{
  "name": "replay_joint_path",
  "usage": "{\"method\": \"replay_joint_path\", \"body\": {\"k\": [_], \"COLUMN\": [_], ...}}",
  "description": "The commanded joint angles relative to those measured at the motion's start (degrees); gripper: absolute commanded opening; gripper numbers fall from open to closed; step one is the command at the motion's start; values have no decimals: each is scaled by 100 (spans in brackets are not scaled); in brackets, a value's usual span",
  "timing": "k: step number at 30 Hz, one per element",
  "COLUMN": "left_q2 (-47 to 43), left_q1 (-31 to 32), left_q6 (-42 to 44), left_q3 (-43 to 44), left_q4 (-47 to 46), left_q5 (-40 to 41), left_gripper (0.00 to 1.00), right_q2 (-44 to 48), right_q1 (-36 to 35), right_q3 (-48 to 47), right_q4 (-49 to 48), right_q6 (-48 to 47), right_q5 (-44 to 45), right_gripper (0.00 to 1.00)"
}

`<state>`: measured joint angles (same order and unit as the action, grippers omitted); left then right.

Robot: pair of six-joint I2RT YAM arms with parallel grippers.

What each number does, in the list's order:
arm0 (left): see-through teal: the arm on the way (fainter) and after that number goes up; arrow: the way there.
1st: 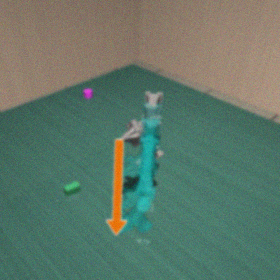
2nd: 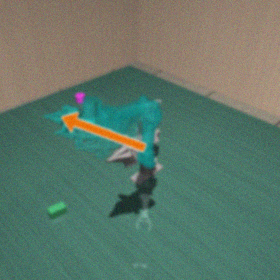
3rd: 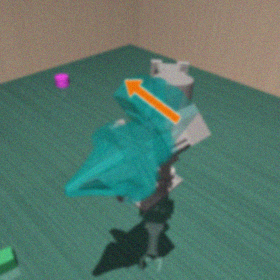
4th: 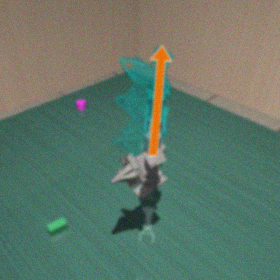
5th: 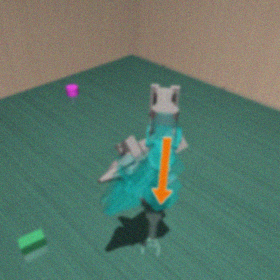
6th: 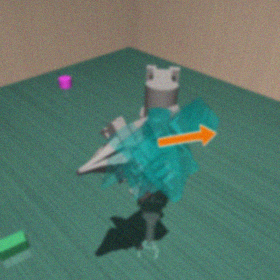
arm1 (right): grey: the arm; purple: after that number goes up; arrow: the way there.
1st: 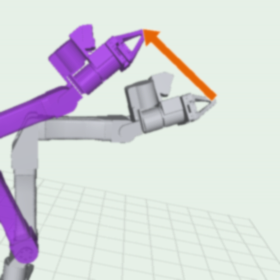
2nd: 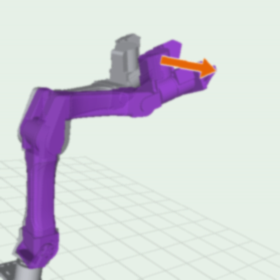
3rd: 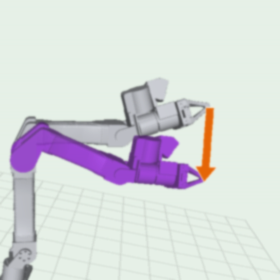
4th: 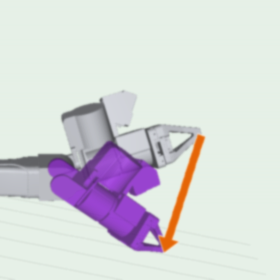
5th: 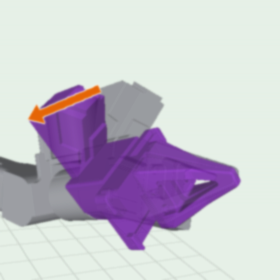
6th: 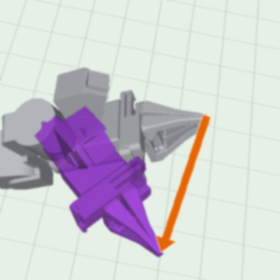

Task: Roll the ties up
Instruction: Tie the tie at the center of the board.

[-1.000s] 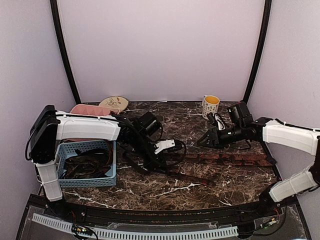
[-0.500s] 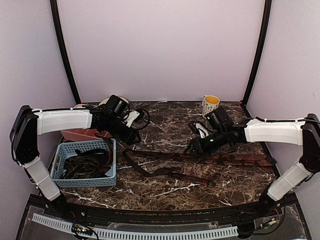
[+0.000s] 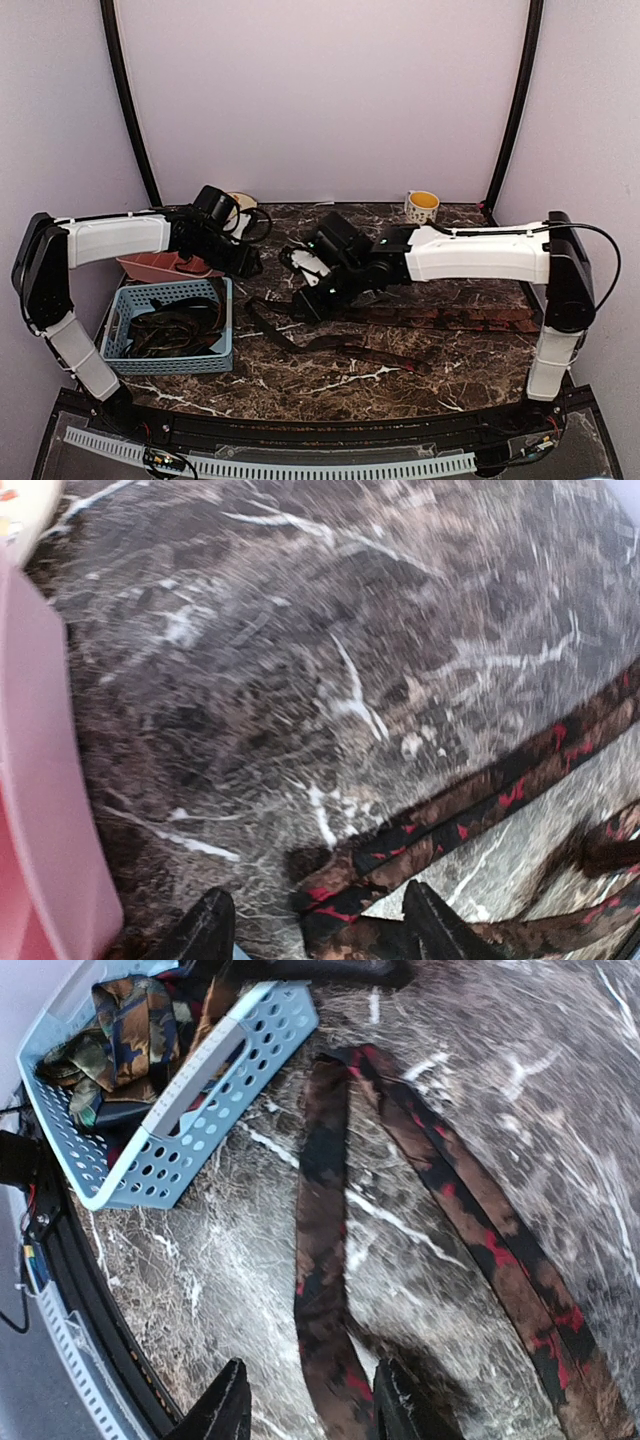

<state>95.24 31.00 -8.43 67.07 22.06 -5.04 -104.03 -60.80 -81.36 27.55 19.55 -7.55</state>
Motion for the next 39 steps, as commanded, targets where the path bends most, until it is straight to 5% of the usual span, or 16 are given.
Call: {"method": "replay_joint_path", "body": {"k": [1, 19, 24, 26, 35, 39], "left_q2": [-496, -707, -808, -838, -917, -974], "left_q1": [-404, -538, -545, -556, -580, -591], "left_q6": [-540, -542, -520, -534, -508, -488], "left_q3": [-83, -36, -36, -20, 66, 44], "left_q4": [-184, -35, -74, -99, -219, -289], "left_q5": [-298, 76, 150, 124, 87, 49], "left_gripper": [60, 57, 57, 56, 56, 56], "right_q2": [-847, -3297, -3695, -3524, -806, -310], "right_q1": [-523, -834, -834, -819, 59, 418], "right_q3": [-1163, -2969, -3131, -2993, -629, -54], "right_q4": [999, 1264, 1501, 1377, -2658, -4199], "right_q6": [-414, 257, 387, 440, 1845, 2692], "right_q5": [970, 1700, 1428, 1104, -1632, -2294], "right_gripper": [41, 36, 1, 0, 0, 0]}}
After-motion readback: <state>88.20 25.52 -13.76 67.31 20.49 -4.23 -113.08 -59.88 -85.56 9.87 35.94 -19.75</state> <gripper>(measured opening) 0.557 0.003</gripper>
